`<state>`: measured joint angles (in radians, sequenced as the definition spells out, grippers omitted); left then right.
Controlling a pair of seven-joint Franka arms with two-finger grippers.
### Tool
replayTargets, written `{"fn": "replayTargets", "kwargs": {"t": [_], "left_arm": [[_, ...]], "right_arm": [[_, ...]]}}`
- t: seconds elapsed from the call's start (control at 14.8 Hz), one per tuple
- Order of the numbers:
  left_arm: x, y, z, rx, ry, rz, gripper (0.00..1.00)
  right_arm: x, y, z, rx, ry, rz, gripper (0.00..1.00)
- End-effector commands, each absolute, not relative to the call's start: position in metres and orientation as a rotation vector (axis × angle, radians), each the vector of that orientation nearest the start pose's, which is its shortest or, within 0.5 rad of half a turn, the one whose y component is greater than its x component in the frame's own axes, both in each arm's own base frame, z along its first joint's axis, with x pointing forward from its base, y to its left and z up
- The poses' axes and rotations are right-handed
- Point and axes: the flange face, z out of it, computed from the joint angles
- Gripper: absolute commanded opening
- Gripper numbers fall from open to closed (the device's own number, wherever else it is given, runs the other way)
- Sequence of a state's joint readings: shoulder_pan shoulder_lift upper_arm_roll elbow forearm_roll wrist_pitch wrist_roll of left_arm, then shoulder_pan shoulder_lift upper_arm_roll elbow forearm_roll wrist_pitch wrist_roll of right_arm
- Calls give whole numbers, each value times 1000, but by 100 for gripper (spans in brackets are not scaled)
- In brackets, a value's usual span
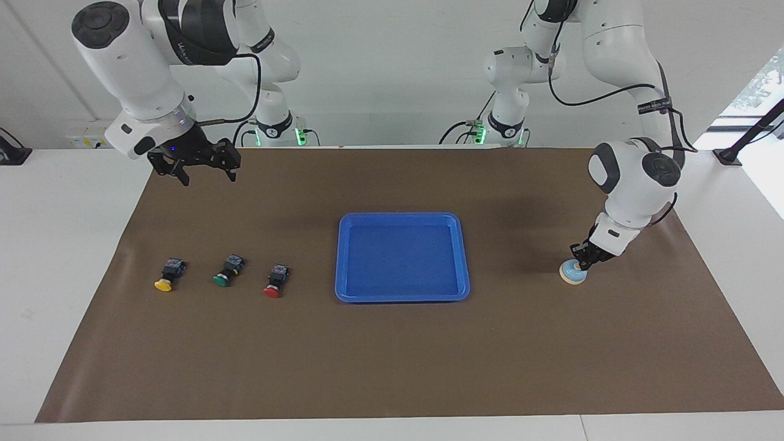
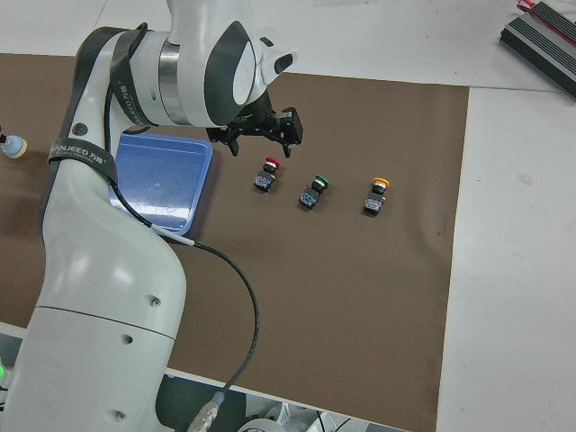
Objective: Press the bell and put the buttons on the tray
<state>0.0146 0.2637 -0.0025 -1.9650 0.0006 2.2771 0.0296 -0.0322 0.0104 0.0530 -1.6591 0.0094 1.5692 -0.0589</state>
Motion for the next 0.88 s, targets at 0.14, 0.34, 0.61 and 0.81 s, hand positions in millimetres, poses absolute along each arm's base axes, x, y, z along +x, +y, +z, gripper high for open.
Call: {"fn": "replayTargets", "kwargs": {"t": [0.14, 0.34, 0.61, 0.81], "left_arm": [[606, 12, 461, -3145, -2, 70, 0], [578, 7, 527, -3146, 1, 15, 59], [548, 3, 574, -3148, 11, 17, 100], [543, 2, 601, -3151, 11, 60, 100]], "right_arm": [[549, 12, 577, -3108, -147, 173, 100], [549, 12, 577, -3108, -147, 173, 100], [549, 12, 577, -3108, -147, 173, 100], [539, 12, 584, -3106, -150, 216, 100]]}}
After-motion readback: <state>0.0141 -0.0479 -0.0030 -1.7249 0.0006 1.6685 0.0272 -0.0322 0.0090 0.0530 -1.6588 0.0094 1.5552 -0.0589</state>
